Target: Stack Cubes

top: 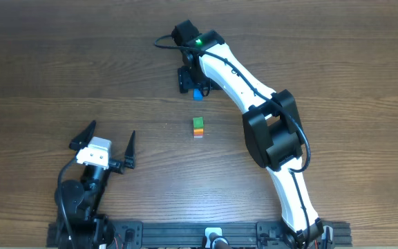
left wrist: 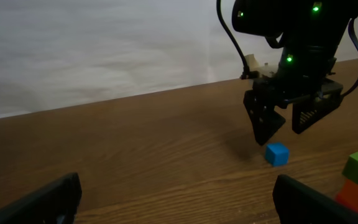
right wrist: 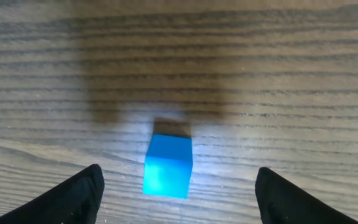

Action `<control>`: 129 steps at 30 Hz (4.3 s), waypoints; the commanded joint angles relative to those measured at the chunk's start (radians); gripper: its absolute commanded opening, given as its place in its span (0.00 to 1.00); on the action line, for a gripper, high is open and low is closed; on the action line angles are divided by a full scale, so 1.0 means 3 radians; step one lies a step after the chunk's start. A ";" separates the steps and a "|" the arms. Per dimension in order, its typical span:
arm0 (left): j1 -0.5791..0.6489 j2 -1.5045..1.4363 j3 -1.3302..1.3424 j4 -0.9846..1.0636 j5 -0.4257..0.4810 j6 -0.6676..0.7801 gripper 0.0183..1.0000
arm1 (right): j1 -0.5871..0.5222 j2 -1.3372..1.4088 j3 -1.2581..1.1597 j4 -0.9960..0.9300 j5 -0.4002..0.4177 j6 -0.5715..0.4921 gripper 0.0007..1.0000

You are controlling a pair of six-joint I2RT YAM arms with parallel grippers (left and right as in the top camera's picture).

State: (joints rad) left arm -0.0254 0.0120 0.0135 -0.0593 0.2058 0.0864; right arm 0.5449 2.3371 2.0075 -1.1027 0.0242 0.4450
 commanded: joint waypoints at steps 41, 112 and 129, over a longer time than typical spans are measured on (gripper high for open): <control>0.0018 -0.0024 -0.0025 0.0008 -0.0004 0.0038 1.00 | 0.0062 0.0291 -0.0071 0.0060 -0.0018 0.0022 0.18; 0.0018 -0.0024 -0.0025 0.0006 -0.0004 0.0038 1.00 | 0.0633 -0.1340 -0.0764 -0.0693 -0.0004 0.0354 0.01; 0.0018 -0.0024 -0.0025 0.0006 -0.0004 0.0038 1.00 | 0.0640 -0.1340 -0.0954 -0.0580 -0.0031 0.0413 0.01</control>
State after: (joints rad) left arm -0.0254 0.0120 0.0135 -0.0593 0.2058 0.0864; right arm 0.7284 1.9659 1.7382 -1.2842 0.0208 0.5541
